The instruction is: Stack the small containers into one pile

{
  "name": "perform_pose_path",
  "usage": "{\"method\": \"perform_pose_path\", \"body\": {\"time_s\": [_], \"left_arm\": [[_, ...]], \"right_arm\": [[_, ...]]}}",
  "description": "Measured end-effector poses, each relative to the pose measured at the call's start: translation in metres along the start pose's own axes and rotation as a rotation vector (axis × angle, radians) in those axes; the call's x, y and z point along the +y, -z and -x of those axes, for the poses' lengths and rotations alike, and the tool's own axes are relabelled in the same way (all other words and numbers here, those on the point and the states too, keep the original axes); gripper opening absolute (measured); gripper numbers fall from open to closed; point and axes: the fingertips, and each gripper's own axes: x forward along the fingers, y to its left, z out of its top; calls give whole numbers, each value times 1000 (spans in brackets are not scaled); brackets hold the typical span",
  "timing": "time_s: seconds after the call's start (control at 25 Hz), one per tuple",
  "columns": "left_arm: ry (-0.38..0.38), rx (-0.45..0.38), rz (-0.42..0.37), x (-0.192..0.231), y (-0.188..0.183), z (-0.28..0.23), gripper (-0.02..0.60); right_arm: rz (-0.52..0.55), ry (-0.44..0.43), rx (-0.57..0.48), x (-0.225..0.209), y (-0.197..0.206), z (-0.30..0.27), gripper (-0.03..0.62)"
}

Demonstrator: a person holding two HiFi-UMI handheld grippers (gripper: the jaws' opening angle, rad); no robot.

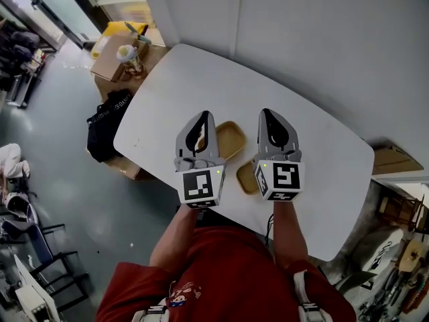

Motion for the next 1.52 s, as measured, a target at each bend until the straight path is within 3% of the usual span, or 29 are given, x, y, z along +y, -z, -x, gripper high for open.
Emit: {"method": "perform_pose_path", "body": {"time_s": [0.44,0.64,1.08,1.52], "left_arm": [[-63,170,33,23,68,5,51],[-97,260,65,27,102,11,77],[-165,506,268,36,194,25,164],[-209,672,403,34,259,40,179]], "right_arm": [[67,-83,190,13,67,-30,3],[59,-145,287,21,99,-38,41],[108,-229,532,33,180,-57,86],[173,-238,707,33,237,-65,107]]}}
